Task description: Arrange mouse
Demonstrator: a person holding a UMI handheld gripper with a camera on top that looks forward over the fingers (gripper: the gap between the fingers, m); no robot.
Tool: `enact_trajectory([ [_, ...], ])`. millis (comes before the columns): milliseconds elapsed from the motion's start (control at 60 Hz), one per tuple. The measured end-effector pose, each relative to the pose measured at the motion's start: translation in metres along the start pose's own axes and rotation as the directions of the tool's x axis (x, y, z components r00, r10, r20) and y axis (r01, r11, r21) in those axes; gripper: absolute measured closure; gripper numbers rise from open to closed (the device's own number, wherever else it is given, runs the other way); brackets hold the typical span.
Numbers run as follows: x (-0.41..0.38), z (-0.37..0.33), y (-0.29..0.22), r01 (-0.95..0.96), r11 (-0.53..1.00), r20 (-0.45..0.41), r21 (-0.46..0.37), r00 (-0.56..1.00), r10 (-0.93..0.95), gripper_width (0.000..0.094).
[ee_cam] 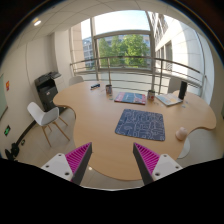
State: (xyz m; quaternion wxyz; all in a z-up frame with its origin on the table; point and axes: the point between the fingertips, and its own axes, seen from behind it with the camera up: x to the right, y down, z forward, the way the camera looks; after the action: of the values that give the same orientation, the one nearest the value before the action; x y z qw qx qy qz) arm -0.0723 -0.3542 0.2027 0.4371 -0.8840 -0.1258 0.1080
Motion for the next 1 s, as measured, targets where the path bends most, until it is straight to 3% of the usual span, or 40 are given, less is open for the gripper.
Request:
enact_trajectory([
  [150, 0.034, 0.004, 0.031, -0.032, 0.997, -0.058, -0.069, 0.998, 0.028, 0.0087],
  [367, 0.218, 0.076, 0.098, -0.060, 0.992, -0.161, -0.110, 0.986, 0.042, 0.0089],
  [683, 0.409, 0.163, 0.084, -0.157, 0.987, -0.293, -0.037, 0.946, 0.140, 0.0091],
  [1000, 0.446, 0.229, 0.051, -0.224, 0.974, -0.253, -0.007, 0.943, 0.215, 0.0089],
])
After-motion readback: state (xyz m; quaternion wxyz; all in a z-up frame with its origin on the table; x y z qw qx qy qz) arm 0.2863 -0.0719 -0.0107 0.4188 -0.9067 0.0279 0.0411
